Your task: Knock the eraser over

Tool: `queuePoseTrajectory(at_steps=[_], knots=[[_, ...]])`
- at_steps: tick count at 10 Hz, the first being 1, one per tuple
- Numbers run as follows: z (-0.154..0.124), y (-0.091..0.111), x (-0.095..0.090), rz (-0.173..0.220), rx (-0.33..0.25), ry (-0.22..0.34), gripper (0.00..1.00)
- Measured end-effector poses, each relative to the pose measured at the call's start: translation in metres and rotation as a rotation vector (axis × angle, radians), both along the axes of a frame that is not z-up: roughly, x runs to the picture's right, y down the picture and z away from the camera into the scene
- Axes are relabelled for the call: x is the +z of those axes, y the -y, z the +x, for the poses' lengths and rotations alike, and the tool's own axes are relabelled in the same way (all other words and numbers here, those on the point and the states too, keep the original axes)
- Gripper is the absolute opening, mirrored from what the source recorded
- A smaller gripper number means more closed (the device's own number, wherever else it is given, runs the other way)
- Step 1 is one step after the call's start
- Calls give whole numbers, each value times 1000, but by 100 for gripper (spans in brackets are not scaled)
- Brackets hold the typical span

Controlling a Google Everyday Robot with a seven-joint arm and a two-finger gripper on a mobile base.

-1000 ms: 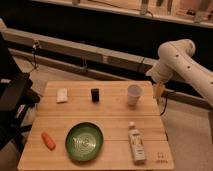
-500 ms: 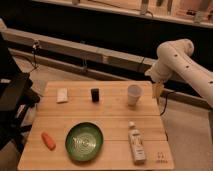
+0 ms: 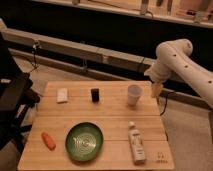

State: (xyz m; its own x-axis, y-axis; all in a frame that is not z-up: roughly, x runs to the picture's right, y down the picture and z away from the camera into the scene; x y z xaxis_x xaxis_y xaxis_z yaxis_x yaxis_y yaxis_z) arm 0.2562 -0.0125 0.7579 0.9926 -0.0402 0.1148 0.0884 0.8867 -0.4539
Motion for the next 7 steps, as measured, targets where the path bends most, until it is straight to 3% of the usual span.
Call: queuePoseTrajectory(at_steps=[2,5,7], knots=[[-11,2,8,-10,-25,50,47],[-62,14,19,0,-88,173,16],[-94,21,23,17,-133,267,1]])
